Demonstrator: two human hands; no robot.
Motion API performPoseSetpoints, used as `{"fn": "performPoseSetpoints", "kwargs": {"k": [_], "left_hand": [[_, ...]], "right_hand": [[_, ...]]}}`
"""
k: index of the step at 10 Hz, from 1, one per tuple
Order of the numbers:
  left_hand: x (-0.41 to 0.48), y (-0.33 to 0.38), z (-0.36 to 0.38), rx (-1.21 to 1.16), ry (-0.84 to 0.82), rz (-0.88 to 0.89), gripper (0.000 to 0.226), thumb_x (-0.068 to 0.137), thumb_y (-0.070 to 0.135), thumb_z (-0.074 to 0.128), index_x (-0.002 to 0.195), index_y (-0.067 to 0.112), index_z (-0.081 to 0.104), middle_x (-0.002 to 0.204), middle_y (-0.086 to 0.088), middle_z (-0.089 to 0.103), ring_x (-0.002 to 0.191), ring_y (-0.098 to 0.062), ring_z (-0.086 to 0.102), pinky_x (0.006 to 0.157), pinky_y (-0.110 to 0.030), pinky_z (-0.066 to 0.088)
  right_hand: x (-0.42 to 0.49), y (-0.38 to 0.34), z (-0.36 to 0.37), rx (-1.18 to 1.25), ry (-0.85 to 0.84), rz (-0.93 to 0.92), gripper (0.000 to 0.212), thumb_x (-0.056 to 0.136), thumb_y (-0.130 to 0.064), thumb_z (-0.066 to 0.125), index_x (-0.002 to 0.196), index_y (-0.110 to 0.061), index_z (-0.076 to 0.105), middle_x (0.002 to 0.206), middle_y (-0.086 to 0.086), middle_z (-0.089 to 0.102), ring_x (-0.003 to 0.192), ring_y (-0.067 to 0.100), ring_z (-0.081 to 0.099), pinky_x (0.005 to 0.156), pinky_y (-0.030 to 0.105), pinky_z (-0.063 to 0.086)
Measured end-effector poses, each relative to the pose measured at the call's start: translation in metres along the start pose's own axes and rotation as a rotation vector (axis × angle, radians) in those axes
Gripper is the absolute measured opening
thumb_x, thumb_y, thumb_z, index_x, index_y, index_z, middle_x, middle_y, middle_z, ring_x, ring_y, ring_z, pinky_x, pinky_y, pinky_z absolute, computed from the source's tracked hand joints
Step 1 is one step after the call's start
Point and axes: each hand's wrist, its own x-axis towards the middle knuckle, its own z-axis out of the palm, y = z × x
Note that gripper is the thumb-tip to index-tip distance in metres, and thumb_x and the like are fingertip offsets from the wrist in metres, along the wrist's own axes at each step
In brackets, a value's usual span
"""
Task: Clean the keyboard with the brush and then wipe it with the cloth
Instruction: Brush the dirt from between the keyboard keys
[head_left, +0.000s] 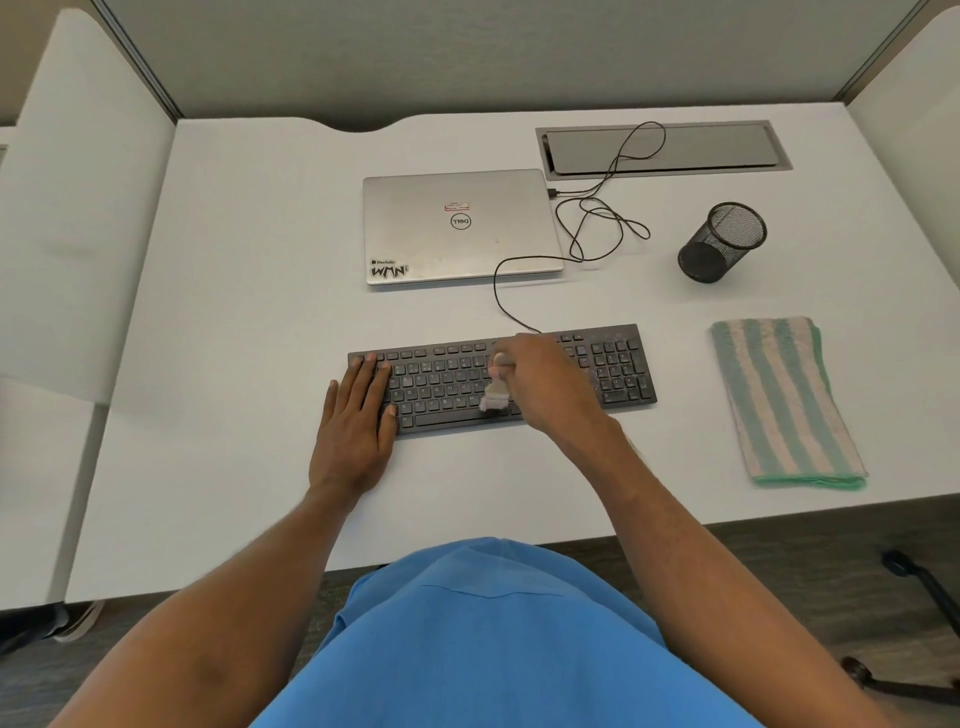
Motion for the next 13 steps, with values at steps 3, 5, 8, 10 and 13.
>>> {"fn": "performPoseSetpoints", "kwargs": {"k": [3, 5, 8, 10, 13], "left_hand": [[0.0, -0.001, 0.001, -0.002, 0.0, -0.002, 0.062, 0.109, 0.036, 0.03, 0.169, 0.023, 0.021, 0.177, 0.004, 0.013, 0.163, -0.01, 0.0, 0.133, -0.048, 0.009], [0.001, 0.001, 0.0, -0.003, 0.0, 0.0, 0.062, 0.109, 0.036, 0.029, 0.169, 0.022, 0.022, 0.177, 0.004, 0.013, 0.164, -0.01, 0.001, 0.133, -0.047, 0.008], [0.0, 0.0, -0.001, 0.001, 0.005, 0.003, 0.062, 0.109, 0.035, 0.03, 0.169, 0.021, 0.022, 0.177, 0.003, 0.015, 0.164, -0.011, 0.002, 0.133, -0.049, 0.01], [0.001, 0.0, 0.001, 0.0, 0.008, 0.001, 0.062, 0.109, 0.035, 0.031, 0.169, 0.021, 0.023, 0.177, 0.003, 0.015, 0.164, -0.011, 0.002, 0.133, -0.049, 0.01], [0.001, 0.0, 0.0, 0.003, 0.004, -0.002, 0.062, 0.109, 0.035, 0.03, 0.169, 0.022, 0.022, 0.177, 0.003, 0.015, 0.164, -0.011, 0.002, 0.133, -0.049, 0.01]], "right_hand": [[-0.01, 0.037, -0.011, -0.041, 0.117, 0.14, 0.02, 0.1, -0.011, 0.047, 0.11, -0.008, 0.064, 0.099, 0.009, 0.064, 0.085, 0.026, 0.065, 0.069, 0.024, 0.058], [-0.006, 0.011, -0.007, -0.037, 0.06, 0.012, 0.014, 0.098, -0.008, 0.055, 0.092, -0.018, 0.062, 0.085, -0.008, 0.062, 0.068, 0.006, 0.066, 0.054, 0.015, 0.053], [-0.01, 0.022, 0.0, 0.142, 0.057, 0.128, 0.025, 0.103, -0.013, 0.045, 0.122, -0.011, 0.062, 0.105, -0.002, 0.06, 0.085, 0.012, 0.061, 0.048, 0.002, 0.039], [-0.016, 0.047, -0.007, 0.082, 0.158, 0.131, 0.019, 0.099, -0.01, 0.051, 0.113, -0.009, 0.064, 0.108, 0.008, 0.061, 0.09, 0.023, 0.062, 0.076, 0.018, 0.055], [-0.037, 0.038, 0.012, 0.037, 0.063, -0.097, 0.017, 0.099, -0.004, 0.056, 0.095, -0.015, 0.068, 0.094, -0.002, 0.059, 0.082, 0.014, 0.057, 0.071, 0.029, 0.048]]}}
